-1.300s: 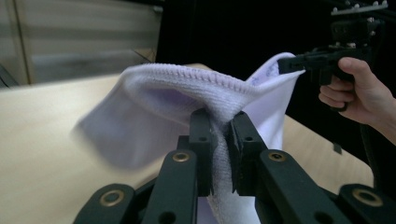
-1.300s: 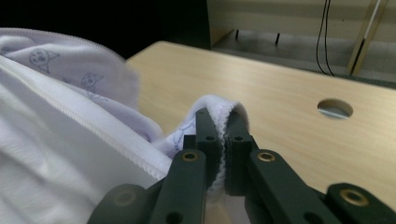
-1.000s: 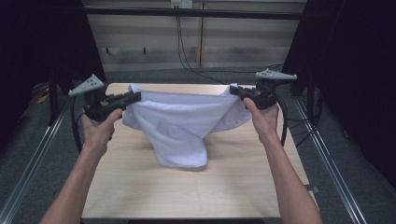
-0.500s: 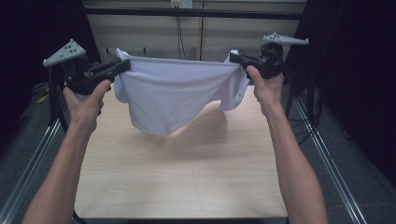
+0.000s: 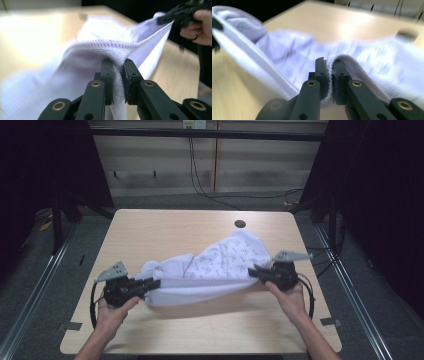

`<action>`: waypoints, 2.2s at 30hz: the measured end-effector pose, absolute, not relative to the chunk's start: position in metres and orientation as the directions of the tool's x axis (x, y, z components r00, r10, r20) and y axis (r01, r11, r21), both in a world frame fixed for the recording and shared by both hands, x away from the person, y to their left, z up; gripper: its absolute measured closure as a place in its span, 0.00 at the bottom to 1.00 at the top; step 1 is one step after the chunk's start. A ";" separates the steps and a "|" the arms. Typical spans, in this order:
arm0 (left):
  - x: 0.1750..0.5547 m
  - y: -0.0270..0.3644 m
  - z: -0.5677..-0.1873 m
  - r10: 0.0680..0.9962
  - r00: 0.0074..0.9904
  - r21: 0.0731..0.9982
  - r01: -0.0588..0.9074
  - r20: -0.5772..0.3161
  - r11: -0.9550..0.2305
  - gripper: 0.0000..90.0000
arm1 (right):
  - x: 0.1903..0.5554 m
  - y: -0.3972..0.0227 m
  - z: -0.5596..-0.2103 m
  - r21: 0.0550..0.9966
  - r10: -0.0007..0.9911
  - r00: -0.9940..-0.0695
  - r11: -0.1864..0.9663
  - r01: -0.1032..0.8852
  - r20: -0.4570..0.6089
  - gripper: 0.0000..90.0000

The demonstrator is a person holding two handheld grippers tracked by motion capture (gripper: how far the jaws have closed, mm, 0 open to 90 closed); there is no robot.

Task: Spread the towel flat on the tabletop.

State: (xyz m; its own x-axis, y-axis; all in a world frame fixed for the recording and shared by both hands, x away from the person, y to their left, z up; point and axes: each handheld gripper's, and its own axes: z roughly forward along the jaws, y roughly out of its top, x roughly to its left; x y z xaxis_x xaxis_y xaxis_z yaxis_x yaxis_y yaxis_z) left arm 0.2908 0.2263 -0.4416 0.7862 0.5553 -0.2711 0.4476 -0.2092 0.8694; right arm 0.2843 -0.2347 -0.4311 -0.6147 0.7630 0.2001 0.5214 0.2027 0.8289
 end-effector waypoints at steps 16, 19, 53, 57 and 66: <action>0.253 0.222 -0.470 0.454 0.833 0.797 0.493 -0.317 -0.349 0.75 | 0.202 -0.263 -0.462 0.765 0.791 -0.573 0.227 0.603 0.217 0.62; 0.257 0.230 -0.461 0.462 0.828 0.824 0.483 -0.319 -0.297 0.73 | 0.192 -0.272 -0.462 0.749 0.809 -0.546 0.220 0.625 0.219 0.57; 0.306 0.205 -0.505 0.532 0.780 0.721 0.572 -0.330 -0.391 0.85 | 0.218 -0.134 -0.496 0.684 0.703 -0.710 0.501 0.530 0.036 0.84; 0.302 0.198 -0.503 0.522 0.806 0.737 0.529 -0.280 -0.422 0.79 | 0.228 -0.142 -0.496 0.681 0.693 -0.717 0.488 0.546 0.078 0.93; 0.286 0.179 -0.501 0.471 0.833 0.721 0.514 -0.291 -0.465 0.77 | 0.266 -0.171 -0.500 0.699 0.730 -0.678 0.440 0.563 0.086 0.94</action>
